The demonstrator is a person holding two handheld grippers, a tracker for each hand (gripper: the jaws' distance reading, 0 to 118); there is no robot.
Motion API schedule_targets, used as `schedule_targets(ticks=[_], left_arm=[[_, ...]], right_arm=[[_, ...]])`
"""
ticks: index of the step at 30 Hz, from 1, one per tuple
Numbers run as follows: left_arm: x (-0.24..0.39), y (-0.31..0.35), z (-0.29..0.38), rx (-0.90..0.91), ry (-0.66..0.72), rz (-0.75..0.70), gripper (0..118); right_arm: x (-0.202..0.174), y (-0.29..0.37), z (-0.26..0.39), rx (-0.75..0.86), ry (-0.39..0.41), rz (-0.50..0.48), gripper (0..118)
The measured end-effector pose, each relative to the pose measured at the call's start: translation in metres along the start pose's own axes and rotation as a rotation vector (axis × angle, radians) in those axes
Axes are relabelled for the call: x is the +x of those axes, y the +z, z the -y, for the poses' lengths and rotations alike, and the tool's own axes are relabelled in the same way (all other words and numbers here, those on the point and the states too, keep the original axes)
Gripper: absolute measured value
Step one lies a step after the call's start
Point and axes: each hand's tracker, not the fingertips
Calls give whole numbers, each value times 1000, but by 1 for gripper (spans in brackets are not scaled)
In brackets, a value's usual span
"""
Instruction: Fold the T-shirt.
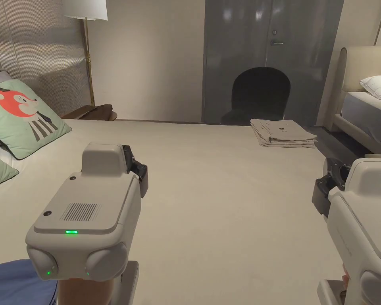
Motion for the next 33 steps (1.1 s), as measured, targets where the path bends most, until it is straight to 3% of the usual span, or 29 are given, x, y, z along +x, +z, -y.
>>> schedule_targets(ticks=[13,15,16,17,18,19,21,24,25,33], left_arm=[[-4,1,4,4,3,-10,1],[-5,1,5,5,4,-10,8],[-5,1,5,5,3,-11,17],[-6,1,5,5,3,-11,29],[-7,2,6,4,4,-9,41],[-7,2,6,3,7,-5,51],[-8,2,8,4,11,-2,64],[-10,2,9,6,14,-9,111],[-11,2,9,6,16,-6,110],[-12,6,8,29,18,6,111]], right_arm=[[-6,2,-4,-2,13,-2,0],[-9,5,-8,0,15,-3,0],[-10,5,-9,2,18,-2,3],[-10,5,-9,3,21,-1,11],[-9,2,-4,5,24,-2,25],[-8,-1,-2,5,28,-6,47],[-9,-1,-1,7,32,-7,71],[-9,0,-2,8,22,-19,100],[-9,-1,-2,6,19,-18,112],[-9,-3,-2,1,28,-15,115]])
